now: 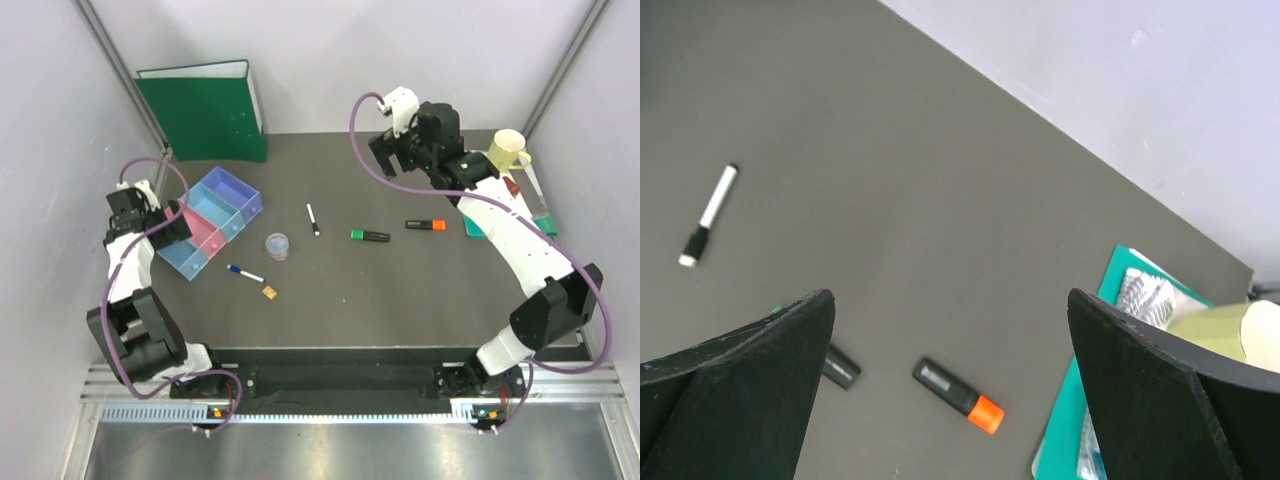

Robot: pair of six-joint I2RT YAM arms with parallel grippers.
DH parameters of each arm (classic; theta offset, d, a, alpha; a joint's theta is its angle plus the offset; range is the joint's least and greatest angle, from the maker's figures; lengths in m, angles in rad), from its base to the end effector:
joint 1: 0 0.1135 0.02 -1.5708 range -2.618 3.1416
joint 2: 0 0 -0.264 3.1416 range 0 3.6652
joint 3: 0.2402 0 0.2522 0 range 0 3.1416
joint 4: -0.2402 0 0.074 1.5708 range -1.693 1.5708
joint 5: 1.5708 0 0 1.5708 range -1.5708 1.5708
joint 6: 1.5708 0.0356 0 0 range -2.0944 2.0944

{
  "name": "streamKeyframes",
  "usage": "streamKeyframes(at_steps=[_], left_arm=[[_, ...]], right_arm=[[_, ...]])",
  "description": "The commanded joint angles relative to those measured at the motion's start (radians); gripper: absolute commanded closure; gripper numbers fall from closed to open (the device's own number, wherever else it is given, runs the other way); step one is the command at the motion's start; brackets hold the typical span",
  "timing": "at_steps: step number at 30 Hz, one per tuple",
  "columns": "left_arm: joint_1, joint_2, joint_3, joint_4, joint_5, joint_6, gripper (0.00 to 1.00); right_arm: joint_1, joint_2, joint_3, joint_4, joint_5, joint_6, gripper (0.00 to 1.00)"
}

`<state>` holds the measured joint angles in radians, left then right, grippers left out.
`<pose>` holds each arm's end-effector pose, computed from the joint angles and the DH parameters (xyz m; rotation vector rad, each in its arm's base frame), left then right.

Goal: Sort the stationery into containers
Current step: Move the storage box to the center of the board.

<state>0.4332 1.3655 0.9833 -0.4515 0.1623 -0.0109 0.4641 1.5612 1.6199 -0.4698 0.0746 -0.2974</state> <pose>0.2649 0.1162 0.2555 -0.4529 2.3468 0.0034 0.3221 0.1583 0.4080 -0.6909 1.8564 0.0343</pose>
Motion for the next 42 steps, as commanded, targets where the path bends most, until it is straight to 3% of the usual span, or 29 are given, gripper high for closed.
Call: streamKeyframes(at_steps=[1, 12, 26, 42], left_arm=[[-0.030, 0.058, 0.123, 0.040, 0.013, -0.104, 0.03], [-0.125, 0.204, 0.212, 0.033, -0.113, -0.098, 0.04], [-0.154, 0.383, 0.403, 0.051, -0.118, -0.155, 0.05], [-0.229, 0.467, 0.351, 0.096, -0.153, -0.144, 0.07]], right_arm=[[0.015, -0.092, -0.044, 0.049, 0.028, -0.025, 0.00], [0.015, -0.138, -0.069, 0.043, 0.027, -0.017, 0.00], [0.013, -0.161, -0.103, 0.030, 0.030, -0.006, 0.00], [0.011, -0.167, -0.104, 0.025, 0.033, 0.004, 0.00]])
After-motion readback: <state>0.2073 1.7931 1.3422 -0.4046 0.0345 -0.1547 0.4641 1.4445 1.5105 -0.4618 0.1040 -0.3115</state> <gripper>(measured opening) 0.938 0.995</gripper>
